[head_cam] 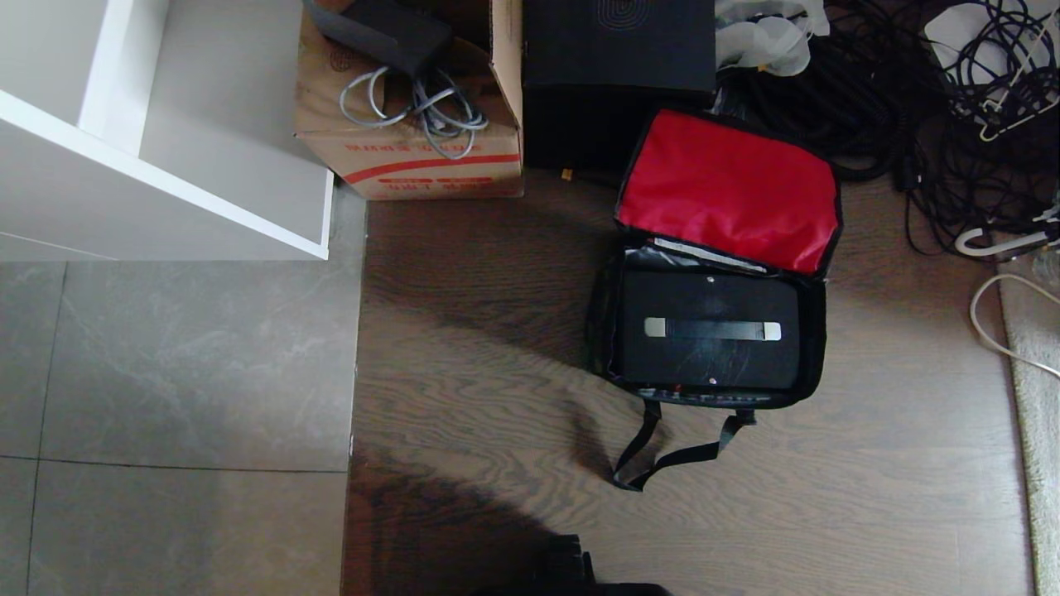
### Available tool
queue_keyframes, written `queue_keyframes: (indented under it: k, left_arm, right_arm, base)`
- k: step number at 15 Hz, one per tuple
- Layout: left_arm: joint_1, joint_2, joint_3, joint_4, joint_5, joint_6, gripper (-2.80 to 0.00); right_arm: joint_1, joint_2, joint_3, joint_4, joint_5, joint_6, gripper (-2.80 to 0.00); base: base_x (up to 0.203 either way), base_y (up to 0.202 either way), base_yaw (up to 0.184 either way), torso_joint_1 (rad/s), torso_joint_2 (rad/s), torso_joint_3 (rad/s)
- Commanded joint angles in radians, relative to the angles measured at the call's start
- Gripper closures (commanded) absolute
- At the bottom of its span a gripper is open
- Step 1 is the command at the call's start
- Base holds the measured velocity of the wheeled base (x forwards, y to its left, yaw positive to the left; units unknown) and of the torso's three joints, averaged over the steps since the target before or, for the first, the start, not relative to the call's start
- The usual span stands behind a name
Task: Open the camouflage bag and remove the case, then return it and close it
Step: Grip the handle
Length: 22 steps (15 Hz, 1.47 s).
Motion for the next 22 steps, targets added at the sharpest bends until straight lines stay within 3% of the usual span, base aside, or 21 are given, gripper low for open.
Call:
queue_keyframes:
  k: [1,22]
  left_arm:
    - [0.000,0.000,0.001,0.000,0.000,0.000,0.00]
    - [0.000,0.000,0.000,0.000,0.000,0.000,0.00]
  right_arm:
    - [0.001,0.002,0.001,0.000,0.000,0.000,0.00]
    - [-0.001,0.002,0.001,0.000,0.000,0.000,0.00]
  base:
    - [0.000,0.000,0.000,0.000,0.00,0.000]
    - [0.000,0.000,0.000,0.000,0.00,0.000]
